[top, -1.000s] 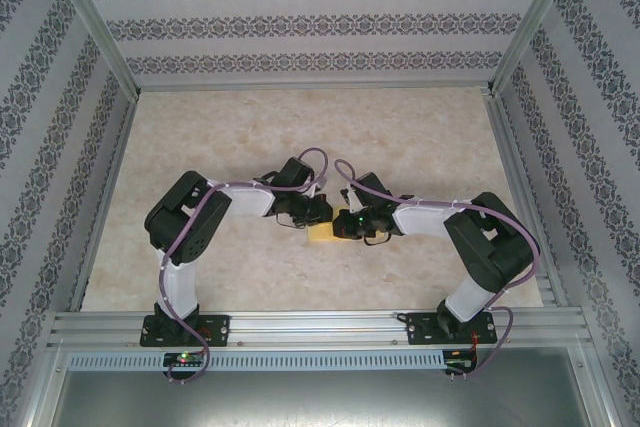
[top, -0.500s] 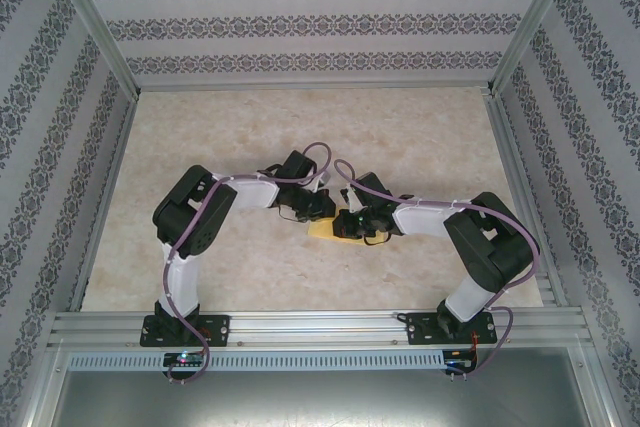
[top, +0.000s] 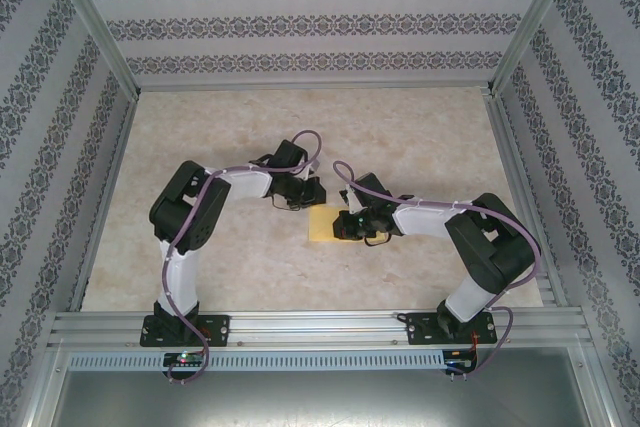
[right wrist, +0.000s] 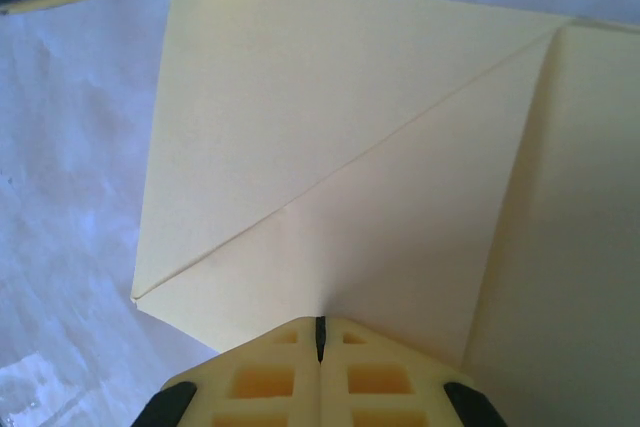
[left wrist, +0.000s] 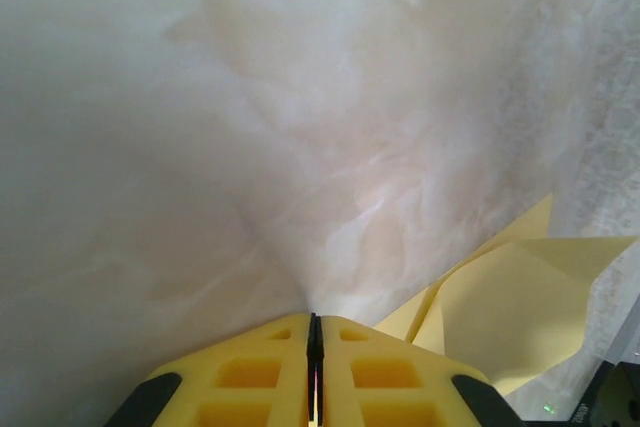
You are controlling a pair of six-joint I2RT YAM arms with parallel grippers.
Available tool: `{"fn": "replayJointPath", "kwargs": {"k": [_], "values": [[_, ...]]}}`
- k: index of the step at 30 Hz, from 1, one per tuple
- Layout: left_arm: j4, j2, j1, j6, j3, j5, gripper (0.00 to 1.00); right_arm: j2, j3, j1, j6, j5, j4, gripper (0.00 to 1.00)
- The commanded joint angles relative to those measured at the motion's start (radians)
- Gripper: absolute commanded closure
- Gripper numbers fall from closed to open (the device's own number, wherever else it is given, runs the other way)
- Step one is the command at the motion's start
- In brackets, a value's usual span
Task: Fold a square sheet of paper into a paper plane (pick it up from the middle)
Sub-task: Fold the triangle a second time at the center of the table.
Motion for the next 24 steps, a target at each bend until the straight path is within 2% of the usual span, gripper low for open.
{"fn": "replayJointPath", "kwargs": {"k": [1, 11, 19, 24], "values": [[-0.039, -0.111, 0.002, 0.043, -0.082, -0.034, 0.87, 0.014, -0.013, 0.01, -0.024, 0.028, -0.147, 0.98], [0.02, -0.308, -0.07, 0.001, -0.313, -0.041, 0.86, -0.037, 0.017, 0.007, -0.033, 0.019, -0.166, 0.96], [0.071, -0.307, -0.136, -0.029, -0.365, -0.052, 0.86, -0.078, 0.011, -0.014, 0.005, -0.015, -0.13, 0.87], [0.077, -0.291, -0.173, -0.033, -0.363, -0.055, 0.86, -0.182, -0.032, -0.05, 0.051, 0.016, -0.126, 0.8]]}}
